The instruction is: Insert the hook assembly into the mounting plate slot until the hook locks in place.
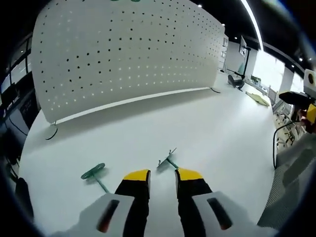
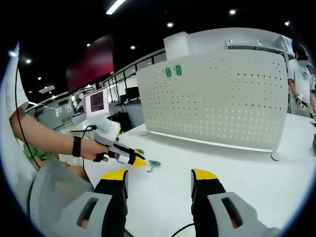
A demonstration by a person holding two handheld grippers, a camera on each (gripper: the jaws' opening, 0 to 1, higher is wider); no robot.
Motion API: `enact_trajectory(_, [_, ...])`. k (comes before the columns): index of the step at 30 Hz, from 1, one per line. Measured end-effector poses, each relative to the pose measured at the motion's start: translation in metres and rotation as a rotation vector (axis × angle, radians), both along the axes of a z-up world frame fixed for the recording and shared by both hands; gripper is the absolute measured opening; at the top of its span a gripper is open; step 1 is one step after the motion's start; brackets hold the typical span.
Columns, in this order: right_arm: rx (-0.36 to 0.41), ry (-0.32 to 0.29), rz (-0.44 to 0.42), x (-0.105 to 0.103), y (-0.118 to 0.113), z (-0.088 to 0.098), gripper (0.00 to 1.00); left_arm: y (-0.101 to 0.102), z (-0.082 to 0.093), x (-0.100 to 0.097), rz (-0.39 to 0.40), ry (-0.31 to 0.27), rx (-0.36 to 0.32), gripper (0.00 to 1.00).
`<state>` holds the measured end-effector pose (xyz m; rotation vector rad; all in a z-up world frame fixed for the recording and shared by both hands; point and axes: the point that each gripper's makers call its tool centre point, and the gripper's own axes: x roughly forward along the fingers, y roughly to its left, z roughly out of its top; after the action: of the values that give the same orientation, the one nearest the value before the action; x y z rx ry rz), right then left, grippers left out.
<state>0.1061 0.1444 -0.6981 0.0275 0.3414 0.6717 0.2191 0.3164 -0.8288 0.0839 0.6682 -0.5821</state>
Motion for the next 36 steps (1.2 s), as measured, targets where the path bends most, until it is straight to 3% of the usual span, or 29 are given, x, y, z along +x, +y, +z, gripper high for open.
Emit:
enact_trajectory(13, [-0.007,0.022,0.002,-0.002,-0.001,-0.005,0.52,-0.006,0.001,0.01,-0.026,-0.044,0.02,0.12])
enact_trajectory(23, [-0.007,0.022,0.039,-0.006,0.007,-0.004,0.52,-0.014,-0.007,0.009,-0.046,-0.023,0.03,0.1])
enact_trajectory(36, [0.004,0.024,0.024,-0.006,0.004,-0.004,0.52,-0.015,-0.01,0.011,-0.035,-0.012,0.027,0.09])
